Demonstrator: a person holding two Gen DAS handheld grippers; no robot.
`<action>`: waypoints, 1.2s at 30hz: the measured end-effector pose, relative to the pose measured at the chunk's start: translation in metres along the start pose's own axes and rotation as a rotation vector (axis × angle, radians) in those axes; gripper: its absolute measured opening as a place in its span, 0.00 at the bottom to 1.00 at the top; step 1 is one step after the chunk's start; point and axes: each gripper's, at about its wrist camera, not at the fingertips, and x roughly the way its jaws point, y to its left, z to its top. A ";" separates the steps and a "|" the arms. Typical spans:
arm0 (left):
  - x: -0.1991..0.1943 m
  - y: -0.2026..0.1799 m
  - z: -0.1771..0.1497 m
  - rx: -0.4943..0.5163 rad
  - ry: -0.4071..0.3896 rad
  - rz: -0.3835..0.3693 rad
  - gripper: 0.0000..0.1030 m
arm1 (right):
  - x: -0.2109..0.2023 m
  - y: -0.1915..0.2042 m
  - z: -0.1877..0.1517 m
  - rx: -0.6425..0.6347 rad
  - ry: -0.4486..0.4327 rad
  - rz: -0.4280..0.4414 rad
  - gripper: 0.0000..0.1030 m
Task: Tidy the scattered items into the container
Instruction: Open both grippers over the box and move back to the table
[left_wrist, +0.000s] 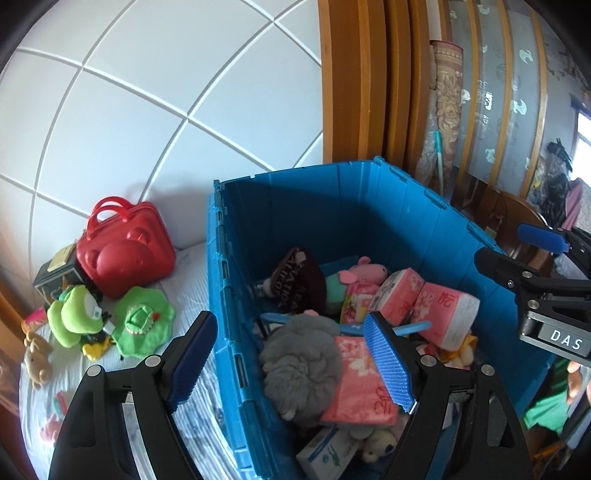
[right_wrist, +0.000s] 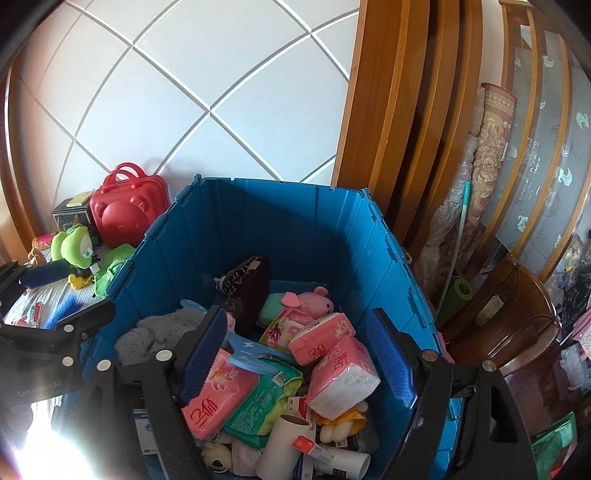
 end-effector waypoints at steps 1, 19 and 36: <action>-0.003 0.006 -0.003 -0.008 -0.001 -0.001 0.80 | -0.001 0.002 -0.002 -0.004 0.001 0.003 0.76; -0.038 0.197 -0.112 -0.202 0.049 0.207 0.81 | 0.004 0.121 -0.014 -0.051 -0.002 0.141 0.97; -0.095 0.500 -0.317 -0.487 0.265 0.497 0.81 | 0.002 0.347 -0.029 -0.005 -0.018 0.316 1.00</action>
